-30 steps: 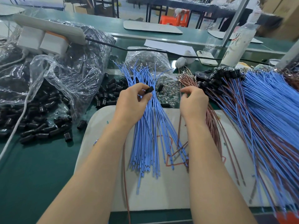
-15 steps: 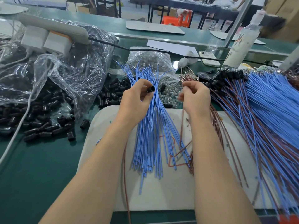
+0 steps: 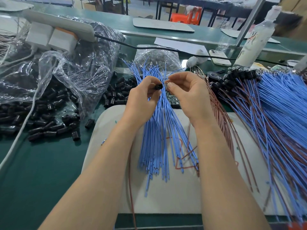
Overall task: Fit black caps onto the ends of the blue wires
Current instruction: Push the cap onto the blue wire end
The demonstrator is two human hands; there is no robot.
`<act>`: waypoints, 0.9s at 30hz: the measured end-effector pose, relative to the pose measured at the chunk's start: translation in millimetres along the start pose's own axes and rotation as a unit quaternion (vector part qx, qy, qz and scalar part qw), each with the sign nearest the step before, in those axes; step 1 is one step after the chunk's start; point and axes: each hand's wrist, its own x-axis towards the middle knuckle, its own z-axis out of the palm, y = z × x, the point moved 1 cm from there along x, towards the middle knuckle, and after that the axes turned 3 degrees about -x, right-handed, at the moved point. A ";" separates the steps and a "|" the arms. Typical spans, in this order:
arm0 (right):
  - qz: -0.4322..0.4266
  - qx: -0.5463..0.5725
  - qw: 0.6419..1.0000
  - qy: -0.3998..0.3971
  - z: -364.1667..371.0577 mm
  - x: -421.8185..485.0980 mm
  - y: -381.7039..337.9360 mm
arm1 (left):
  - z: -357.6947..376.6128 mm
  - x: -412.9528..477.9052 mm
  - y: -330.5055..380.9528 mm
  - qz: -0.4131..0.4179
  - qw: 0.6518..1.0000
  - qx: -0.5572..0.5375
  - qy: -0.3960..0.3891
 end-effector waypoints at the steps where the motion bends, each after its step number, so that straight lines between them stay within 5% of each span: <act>1: -0.014 -0.025 1.000 -0.002 0.7 -0.5 -0.5 | -0.2 -0.1 0.4 0.001 1.000 0.000 0.000; 18: -0.102 -0.210 0.972 -0.011 1.2 -4.9 -2.2 | -1.1 -0.2 0.2 0.028 0.995 0.098 -0.016; 27: -0.052 -0.121 0.991 -0.001 -4.9 -1.2 2.5 | -6.6 -1.3 5.6 0.037 0.992 0.117 -0.019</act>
